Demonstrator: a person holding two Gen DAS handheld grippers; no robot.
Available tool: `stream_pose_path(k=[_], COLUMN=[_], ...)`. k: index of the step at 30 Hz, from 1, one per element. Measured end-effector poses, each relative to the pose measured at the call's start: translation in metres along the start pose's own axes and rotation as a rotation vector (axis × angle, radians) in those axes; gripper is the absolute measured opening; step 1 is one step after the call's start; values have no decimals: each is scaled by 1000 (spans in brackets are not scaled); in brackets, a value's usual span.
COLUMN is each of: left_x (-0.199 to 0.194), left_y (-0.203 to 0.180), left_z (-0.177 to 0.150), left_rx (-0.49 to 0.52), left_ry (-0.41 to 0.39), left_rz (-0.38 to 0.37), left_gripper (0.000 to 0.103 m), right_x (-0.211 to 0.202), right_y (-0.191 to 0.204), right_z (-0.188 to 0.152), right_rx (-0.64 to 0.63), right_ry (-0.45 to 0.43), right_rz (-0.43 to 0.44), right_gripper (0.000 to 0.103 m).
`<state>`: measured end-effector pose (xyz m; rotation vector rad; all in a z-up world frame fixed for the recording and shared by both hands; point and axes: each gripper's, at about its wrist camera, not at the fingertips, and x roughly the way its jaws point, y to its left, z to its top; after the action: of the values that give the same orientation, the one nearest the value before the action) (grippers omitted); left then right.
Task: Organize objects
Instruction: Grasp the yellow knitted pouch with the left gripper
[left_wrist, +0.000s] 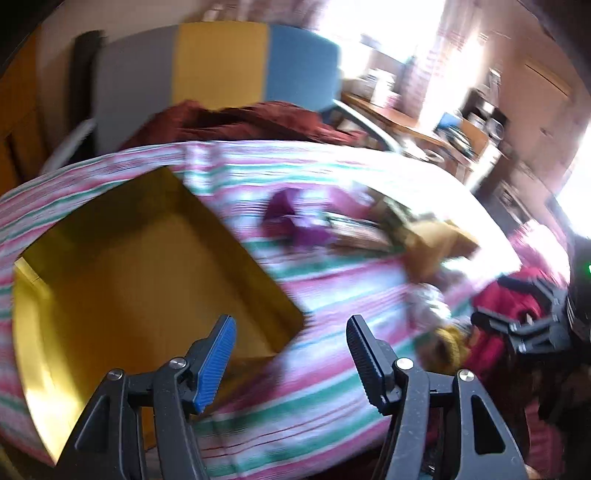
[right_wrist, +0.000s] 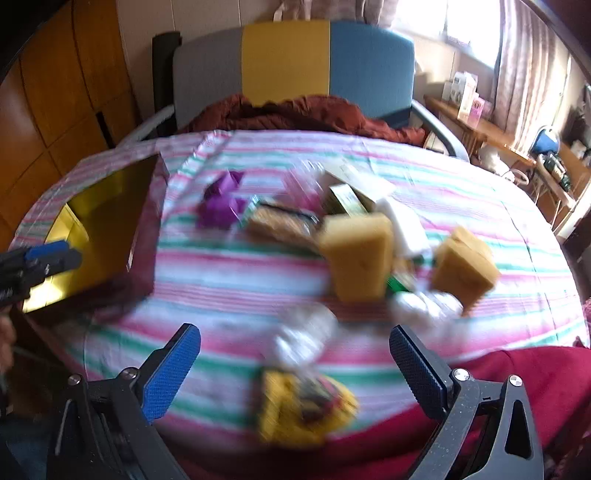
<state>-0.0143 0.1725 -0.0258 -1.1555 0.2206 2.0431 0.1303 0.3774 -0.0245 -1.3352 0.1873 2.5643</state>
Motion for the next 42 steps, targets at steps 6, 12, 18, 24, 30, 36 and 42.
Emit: stream_pose_path(k=[6,12,18,24,30,36,42], left_x=[27,41,83,112,88,75,63], left_y=[-61,-125,-167,-165,-125,-75,-56], left_z=[1,-6,-17,-19,-26,-28,-34], left_rx=[184,377,441,351,319,225,196], left_ry=[77,132,242,283,235,201,157], left_rz=[-162,-331,-352,-334,-352,-307,-260], left_gripper=[62,61,60,46,33,33,33], right_x=[-32,-51,-53,-49,-42,-16,40], right_y=[-63,-101,-111,-115,-112,-65,-24], right_z=[-9,-7,-11,-14,-5,16,25], right_rx=[109,196,214,216,249,170,134], right_ry=[-25,-60,-57,-45,-10,50,209], right_rz=[-112,-209,-212,-208,-130,12,76], right_gripper=[103,103,103,103,103,103,103])
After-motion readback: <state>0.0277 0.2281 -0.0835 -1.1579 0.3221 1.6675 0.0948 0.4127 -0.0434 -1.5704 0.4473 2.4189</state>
